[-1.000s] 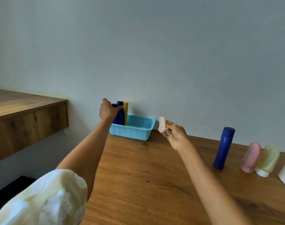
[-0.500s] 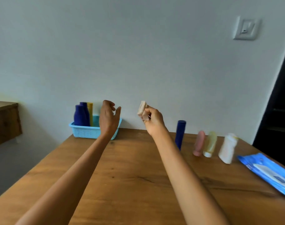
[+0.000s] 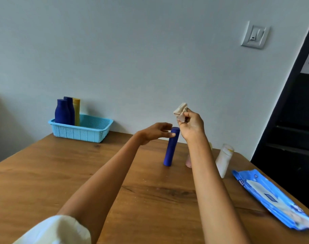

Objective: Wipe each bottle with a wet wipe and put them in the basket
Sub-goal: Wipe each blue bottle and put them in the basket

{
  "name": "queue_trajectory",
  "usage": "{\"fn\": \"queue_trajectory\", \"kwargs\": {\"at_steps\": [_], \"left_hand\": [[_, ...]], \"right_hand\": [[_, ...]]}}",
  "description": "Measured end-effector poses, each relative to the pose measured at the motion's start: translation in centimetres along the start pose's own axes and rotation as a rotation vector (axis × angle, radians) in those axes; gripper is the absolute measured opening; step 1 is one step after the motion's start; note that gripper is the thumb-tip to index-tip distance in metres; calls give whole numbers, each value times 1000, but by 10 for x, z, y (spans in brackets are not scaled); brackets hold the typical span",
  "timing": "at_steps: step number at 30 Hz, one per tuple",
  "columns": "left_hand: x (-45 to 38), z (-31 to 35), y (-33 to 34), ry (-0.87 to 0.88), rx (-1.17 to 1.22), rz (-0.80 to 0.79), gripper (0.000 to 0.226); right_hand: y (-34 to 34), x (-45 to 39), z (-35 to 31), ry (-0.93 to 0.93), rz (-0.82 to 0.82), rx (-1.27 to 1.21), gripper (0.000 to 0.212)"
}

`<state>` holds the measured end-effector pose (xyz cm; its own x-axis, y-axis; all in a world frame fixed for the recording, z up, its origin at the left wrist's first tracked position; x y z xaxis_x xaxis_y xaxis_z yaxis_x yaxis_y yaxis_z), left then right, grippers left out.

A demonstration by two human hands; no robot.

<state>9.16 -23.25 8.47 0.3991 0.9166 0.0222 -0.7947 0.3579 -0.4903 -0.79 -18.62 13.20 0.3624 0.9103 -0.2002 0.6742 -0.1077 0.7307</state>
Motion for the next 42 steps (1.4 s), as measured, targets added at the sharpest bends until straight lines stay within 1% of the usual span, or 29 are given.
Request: {"fn": "queue_trajectory", "kwargs": {"at_steps": [2,4,7,9,12,15,18,20,22,24,26,28,30,33,35,37,39,42], "left_hand": [[-5,4,5,37,2,-11,42],[-8,5,5,65,50,34,30],[-8,-2,-3,95,139,102,25],[-2,-3,-10,139,211,112,22],[14,2,-25,222,382,110,21],[25,0,-41,258,591,101,20],[35,6,-49,285,640,69,19],[41,11,-56,304,645,77,19],[45,11,-68,314,680,118,17],[47,6,-81,317,743,161,17],[49,1,-91,312,792,190,17],[51,-3,-96,300,799,200,16],[51,-6,-95,285,783,181,16],[50,-2,-85,253,714,110,19],[48,3,-78,236,657,97,21],[47,5,-80,232,665,139,20],[48,3,-87,235,710,192,17],[51,-1,-97,234,763,232,15]], "right_hand": [[-5,-6,-2,-3,1,3,40],[-8,-10,-2,2,0,-9,40],[-4,-9,1,6,-22,1,35],[2,-8,2,-26,-52,78,40],[10,-7,-2,-190,-104,320,37],[20,-2,-6,-371,-165,564,33],[43,13,1,-530,-316,825,39],[59,25,2,-696,-400,976,37],[71,36,4,-832,-471,1042,31],[77,45,8,-956,-509,1074,26],[76,51,13,-1043,-540,1078,22],[71,52,17,-1050,-554,1049,15],[63,48,16,-1025,-527,1003,11],[58,43,9,-1018,-471,975,14],[62,45,5,-1033,-479,987,22],[69,51,8,-1071,-546,1011,30],[72,57,14,-1113,-595,1043,33],[67,60,19,-1149,-607,1015,28]]}}
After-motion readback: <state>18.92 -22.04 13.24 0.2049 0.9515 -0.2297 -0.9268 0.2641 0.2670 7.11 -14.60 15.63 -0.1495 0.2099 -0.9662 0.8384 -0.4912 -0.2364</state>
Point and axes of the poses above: each hand's wrist, its own x-axis away from the middle knuckle, its own y-axis out of the palm, z = x × y, the point moved 9 cm from there along -x, towards the middle knuckle, and after that the axes turned 12 degrees about -y, right-handed, at the moved point
